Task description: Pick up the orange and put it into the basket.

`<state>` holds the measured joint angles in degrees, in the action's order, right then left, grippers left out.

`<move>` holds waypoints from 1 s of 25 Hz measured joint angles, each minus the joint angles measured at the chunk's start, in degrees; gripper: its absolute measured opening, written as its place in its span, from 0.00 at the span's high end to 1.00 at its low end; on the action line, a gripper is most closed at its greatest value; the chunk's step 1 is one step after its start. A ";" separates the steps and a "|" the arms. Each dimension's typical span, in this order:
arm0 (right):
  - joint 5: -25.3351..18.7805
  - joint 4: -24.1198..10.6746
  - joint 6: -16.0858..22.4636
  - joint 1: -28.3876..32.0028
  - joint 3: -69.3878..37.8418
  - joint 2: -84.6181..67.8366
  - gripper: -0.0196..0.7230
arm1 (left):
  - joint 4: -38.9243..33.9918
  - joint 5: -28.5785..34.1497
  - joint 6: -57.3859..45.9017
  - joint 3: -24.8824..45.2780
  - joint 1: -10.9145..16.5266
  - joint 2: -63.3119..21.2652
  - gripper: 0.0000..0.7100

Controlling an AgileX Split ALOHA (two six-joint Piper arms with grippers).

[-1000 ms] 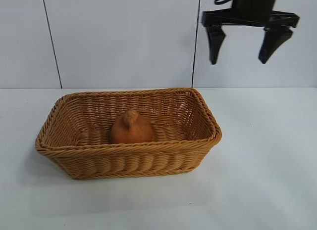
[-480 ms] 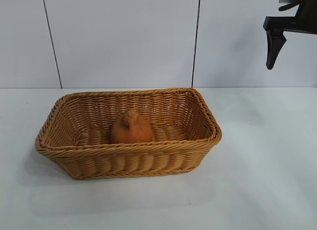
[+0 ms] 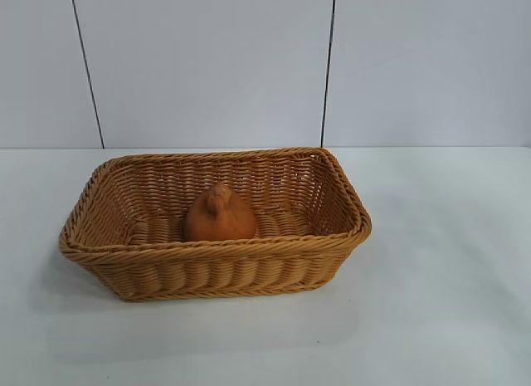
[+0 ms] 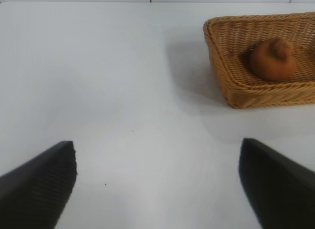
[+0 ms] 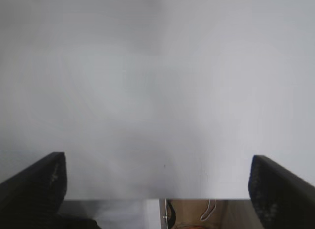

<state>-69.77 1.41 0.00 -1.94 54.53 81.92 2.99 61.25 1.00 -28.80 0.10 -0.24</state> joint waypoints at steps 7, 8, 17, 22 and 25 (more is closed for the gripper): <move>6.24 0.05 0.00 0.00 -17.11 -20.79 0.04 | 0.00 0.00 0.00 0.00 0.00 0.00 0.10; 7.36 0.05 0.00 0.00 -19.09 -23.55 0.04 | 0.00 0.00 0.00 0.00 0.00 0.00 0.10; 11.07 0.05 -1.58 0.00 -26.14 -51.16 0.04 | 0.00 0.00 0.00 0.00 0.00 0.00 0.10; 11.26 0.05 -1.58 0.00 -26.14 -63.53 0.04 | 0.00 0.00 0.00 0.00 0.00 0.00 0.10; 11.22 0.05 -1.58 0.00 -26.14 -69.08 0.04 | 0.00 0.00 0.00 0.00 0.00 0.00 0.10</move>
<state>-58.55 1.47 -1.58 -1.94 28.39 12.84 2.99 61.25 1.00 -28.80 0.10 -0.24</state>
